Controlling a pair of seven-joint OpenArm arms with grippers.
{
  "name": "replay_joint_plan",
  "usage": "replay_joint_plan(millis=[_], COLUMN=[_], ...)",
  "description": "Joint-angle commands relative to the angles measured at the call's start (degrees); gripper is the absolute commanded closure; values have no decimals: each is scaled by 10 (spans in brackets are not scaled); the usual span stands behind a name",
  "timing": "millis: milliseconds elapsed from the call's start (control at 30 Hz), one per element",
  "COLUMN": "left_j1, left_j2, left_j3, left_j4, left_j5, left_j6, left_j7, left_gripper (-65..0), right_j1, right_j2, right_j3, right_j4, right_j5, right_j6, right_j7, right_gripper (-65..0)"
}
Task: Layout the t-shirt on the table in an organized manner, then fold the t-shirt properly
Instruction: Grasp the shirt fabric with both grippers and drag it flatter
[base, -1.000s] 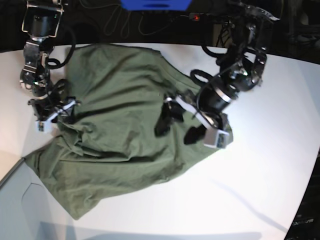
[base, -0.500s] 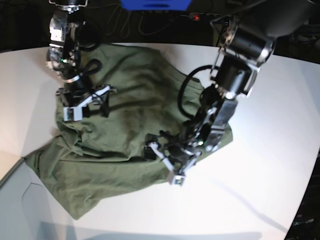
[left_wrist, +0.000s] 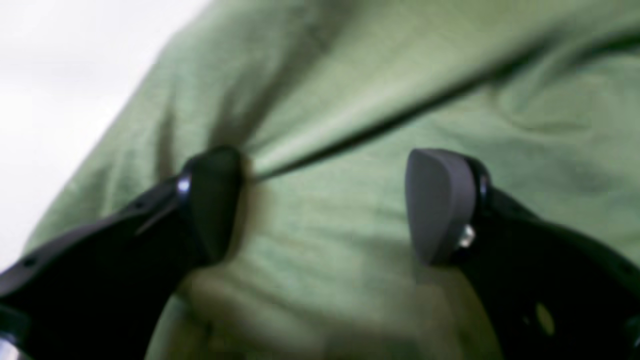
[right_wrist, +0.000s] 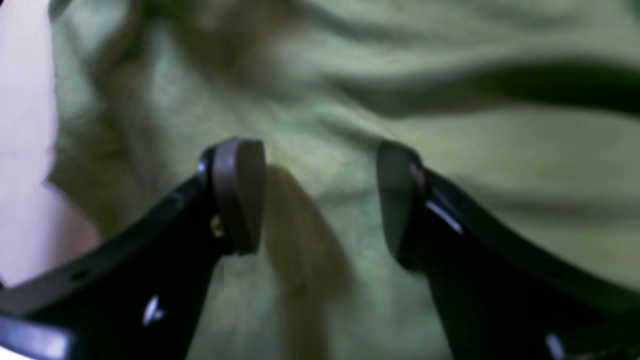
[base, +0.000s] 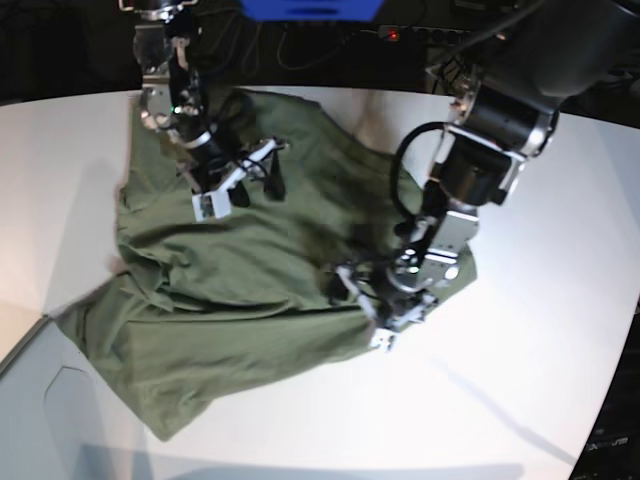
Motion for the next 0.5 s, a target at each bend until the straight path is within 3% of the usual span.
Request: replay_joint_plan(millis=[0, 233, 400, 467], left_j1=[13, 141, 288, 340], left_j2=[-22, -129, -198, -210], left_j3=[-1, -1, -1, -1], left_j4=[5, 119, 271, 344], left_j5=[-8, -135, -273, -317], left_j6=[13, 13, 13, 13], left_j7=[40, 42, 42, 42], left_gripper=[-500, -499, -499, -499], right_j1=[3, 39, 77, 99], right_j2=[14, 65, 73, 73], right_j3=[3, 4, 3, 3], right_j4=[-10, -46, -51, -53], right_j5=[-12, -12, -12, -12], right_j6=[-11, -12, -12, -12], right_j7=[-20, -24, -25, -25], right_gripper=[-358, -358, -359, -360])
